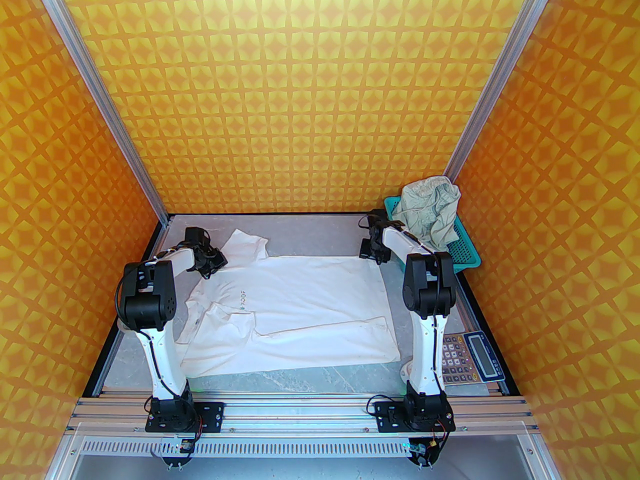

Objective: Fold and stack the mixed laundry pile

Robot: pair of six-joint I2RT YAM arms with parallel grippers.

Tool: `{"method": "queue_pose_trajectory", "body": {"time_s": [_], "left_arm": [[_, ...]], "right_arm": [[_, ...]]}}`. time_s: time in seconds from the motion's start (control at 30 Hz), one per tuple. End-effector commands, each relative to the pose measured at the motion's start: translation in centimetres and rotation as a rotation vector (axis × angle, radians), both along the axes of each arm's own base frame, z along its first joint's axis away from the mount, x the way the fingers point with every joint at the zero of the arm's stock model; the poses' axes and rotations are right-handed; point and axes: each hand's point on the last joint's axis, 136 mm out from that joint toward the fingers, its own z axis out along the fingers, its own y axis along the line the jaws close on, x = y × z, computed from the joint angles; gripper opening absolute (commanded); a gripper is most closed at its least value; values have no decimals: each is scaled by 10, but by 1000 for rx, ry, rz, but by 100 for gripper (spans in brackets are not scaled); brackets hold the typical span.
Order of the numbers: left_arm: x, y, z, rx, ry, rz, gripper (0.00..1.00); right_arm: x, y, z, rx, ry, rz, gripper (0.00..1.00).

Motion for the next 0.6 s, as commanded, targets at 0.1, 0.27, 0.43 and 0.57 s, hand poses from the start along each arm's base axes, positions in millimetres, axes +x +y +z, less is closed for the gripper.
{"method": "queue_pose_trajectory", "body": {"time_s": [0.1,0.27,0.43,0.57], "left_arm": [[7,4,34,45,-57,-58,32],[24,12,47,113,-74,-88,37],[39,20,46,184,-69,-131,42],[51,23,35,230,-31,-202,43]], "right_arm": [[11,-4,41,83,-76,4,55],[14,-7,22,71,-37,-7,52],[21,-2,5,110,-14,-34,48],[25,0,0,118,-11,-36,47]]}}
